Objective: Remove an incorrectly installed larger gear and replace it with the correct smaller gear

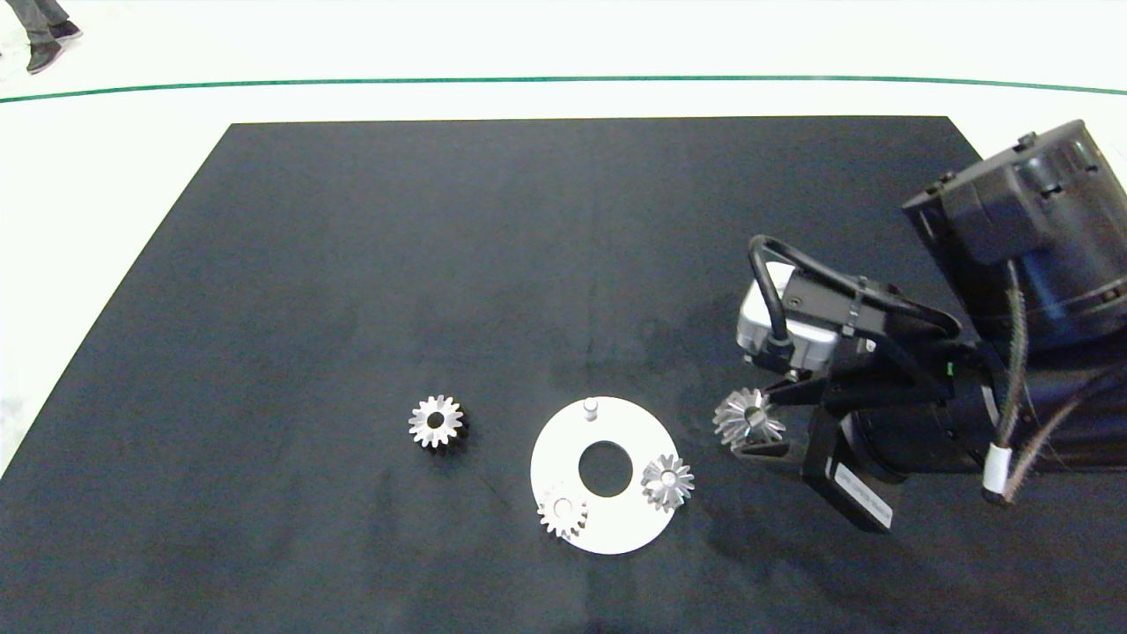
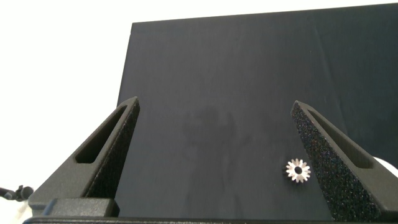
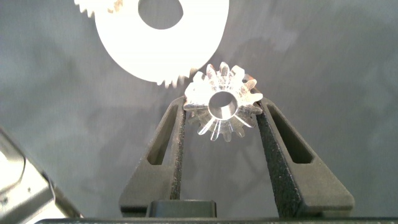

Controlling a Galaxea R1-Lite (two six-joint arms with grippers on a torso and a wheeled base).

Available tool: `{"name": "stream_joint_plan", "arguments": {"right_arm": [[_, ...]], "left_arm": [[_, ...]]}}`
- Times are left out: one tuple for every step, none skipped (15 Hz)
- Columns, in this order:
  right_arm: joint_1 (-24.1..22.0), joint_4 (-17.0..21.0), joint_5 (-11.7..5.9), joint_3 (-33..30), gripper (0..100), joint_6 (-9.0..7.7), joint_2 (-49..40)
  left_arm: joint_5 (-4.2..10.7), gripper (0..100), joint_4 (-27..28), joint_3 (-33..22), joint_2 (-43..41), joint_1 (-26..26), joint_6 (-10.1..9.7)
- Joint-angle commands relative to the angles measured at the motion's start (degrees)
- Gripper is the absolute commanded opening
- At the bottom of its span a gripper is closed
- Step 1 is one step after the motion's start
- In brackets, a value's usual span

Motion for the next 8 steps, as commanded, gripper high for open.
{"name": "stream_joint_plan", "arguments": {"right_arm": [[1.86, 3.18, -0.43, -11.54, 25, -0.01, 10.23], [2.13, 3.44, -0.52, -13.65, 25, 0.34, 11.99], [2.83, 3.44, -0.52, -15.49, 25, 1.22, 13.66], [3.27, 3.44, -0.52, -16.72, 25, 1.83, 14.54], [3.45, 3.44, -0.52, -17.95, 25, 2.27, 15.24], [3.71, 3.44, -0.52, -19.8, 25, 2.89, 16.65], [3.71, 3.44, -0.52, -20.5, 25, 3.68, 17.44], [3.71, 3.44, -0.52, -20.94, 25, 4.29, 17.79]], "left_arm": [[0.05, 100, 0.15, -0.11, -0.04, -0.02, 0.03], [0.05, 100, 0.15, -0.11, -0.04, -0.02, 0.03], [0.05, 100, 0.15, -0.11, -0.04, -0.02, 0.03], [0.05, 100, 0.15, -0.11, -0.04, -0.02, 0.03], [0.05, 100, 0.15, -0.11, -0.04, -0.02, 0.03], [0.05, 100, 0.15, -0.11, -0.04, -0.02, 0.03], [0.05, 100, 0.15, -0.11, -0.04, -0.02, 0.03], [0.05, 100, 0.15, -0.11, -0.04, 0.06, 0.03]]}}
